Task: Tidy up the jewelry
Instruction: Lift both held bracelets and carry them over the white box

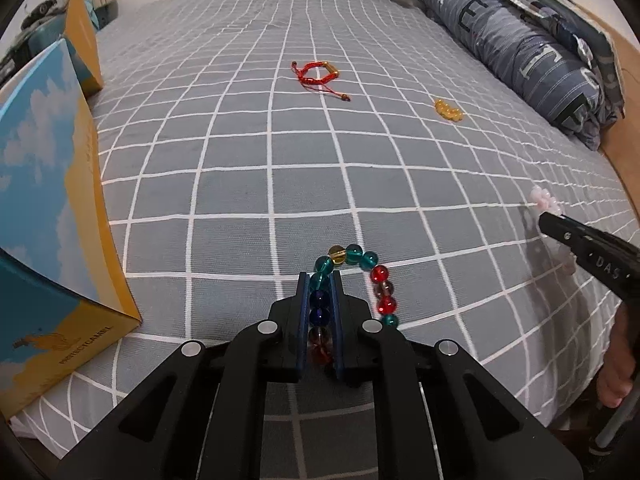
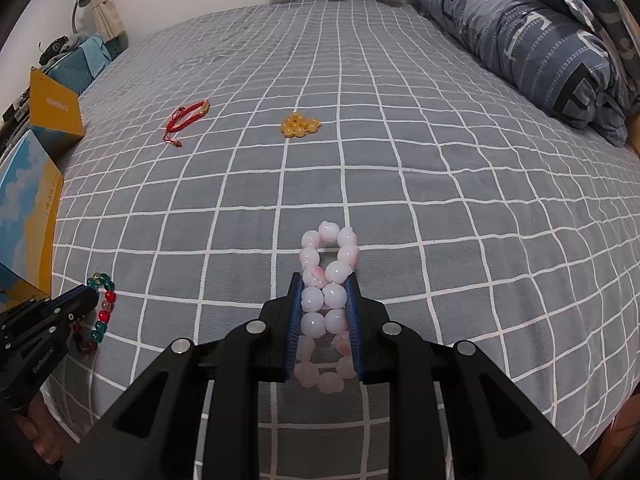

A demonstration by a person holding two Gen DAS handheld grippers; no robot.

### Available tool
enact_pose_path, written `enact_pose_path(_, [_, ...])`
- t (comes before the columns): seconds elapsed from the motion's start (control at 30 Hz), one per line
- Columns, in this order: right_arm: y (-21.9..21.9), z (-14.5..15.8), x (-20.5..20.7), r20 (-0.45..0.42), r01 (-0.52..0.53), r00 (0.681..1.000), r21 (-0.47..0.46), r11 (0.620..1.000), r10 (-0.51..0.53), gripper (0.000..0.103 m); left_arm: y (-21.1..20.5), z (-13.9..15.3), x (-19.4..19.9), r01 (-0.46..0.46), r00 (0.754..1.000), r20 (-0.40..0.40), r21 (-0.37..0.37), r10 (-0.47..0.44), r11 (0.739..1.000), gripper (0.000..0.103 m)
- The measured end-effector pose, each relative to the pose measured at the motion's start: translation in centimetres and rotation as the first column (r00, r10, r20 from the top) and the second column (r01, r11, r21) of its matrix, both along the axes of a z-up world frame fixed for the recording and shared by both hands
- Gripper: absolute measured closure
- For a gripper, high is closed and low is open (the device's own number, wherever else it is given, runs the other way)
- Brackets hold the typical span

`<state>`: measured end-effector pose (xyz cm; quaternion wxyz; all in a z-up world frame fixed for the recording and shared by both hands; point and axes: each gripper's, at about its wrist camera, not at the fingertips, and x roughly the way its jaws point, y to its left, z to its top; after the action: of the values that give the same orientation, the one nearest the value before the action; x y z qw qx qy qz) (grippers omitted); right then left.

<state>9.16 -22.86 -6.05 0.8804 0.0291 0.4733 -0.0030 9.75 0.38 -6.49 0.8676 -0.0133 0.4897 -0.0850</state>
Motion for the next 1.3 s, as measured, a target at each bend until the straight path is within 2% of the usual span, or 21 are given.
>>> enact_pose_path(0.6, [0.6,3.9,0.3,0.057,-0.02,0.998,-0.003,1.0,0.02,0.083,0.1,5.2,0.4,0.018,0.999,0.04,-0.052,-0.016,0.999,0.094])
enact_pose_path(0.9, [1.6,5.5,1.2,0.068,-0.04,0.997,0.001,0.999,0.039,0.083,0.6,8.2,1.3,0.009,0.998,0.07,-0.042,-0.006,0.999,0.094])
enact_pose_path(1.3, [5.5,8.8,2.5,0.105,-0.119,0.987,0.0,0.993,0.118,0.083,4.4,12.6,1.4,-0.062,0.989,0.13,-0.036,0.066,0.997,0.094])
